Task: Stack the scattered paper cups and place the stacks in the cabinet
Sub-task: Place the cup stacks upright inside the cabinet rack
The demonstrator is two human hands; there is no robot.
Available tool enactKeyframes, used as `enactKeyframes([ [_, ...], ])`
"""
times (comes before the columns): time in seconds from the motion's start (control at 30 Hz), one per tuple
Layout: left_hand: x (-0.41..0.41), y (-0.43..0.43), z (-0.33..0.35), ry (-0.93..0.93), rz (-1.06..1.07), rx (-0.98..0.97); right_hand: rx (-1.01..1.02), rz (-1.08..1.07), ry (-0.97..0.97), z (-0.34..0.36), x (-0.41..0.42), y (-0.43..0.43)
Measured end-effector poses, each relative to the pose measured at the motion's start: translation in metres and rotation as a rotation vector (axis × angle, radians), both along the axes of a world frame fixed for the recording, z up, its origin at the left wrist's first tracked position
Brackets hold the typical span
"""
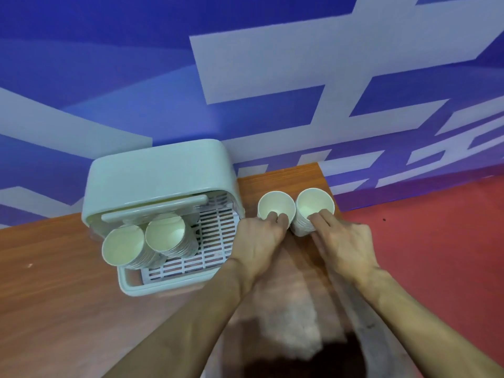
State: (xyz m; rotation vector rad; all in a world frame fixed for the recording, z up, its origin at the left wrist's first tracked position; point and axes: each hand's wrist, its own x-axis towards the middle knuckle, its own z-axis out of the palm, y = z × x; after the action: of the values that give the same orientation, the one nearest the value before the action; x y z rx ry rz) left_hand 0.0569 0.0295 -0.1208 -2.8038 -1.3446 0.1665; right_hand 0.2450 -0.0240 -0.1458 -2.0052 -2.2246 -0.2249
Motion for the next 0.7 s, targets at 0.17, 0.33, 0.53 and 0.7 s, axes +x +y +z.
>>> enactKeyframes([
  [0.17,0.002,-0.002,-0.005,-0.006,0.003,0.014,0.000,0.012,0.004,0.000,0.002,0.004],
  [0.33,0.000,-0.001,-0.005,-0.005,0.011,0.020,0.040,0.007,0.017,-0.002,0.001,0.006],
  [0.53,-0.011,-0.015,0.017,-0.081,0.006,0.009,-0.007,0.054,-0.012,0.014,0.001,0.002],
  [0.7,-0.044,-0.043,0.068,-0.164,0.057,0.131,0.076,0.094,0.074,0.060,-0.013,-0.025],
])
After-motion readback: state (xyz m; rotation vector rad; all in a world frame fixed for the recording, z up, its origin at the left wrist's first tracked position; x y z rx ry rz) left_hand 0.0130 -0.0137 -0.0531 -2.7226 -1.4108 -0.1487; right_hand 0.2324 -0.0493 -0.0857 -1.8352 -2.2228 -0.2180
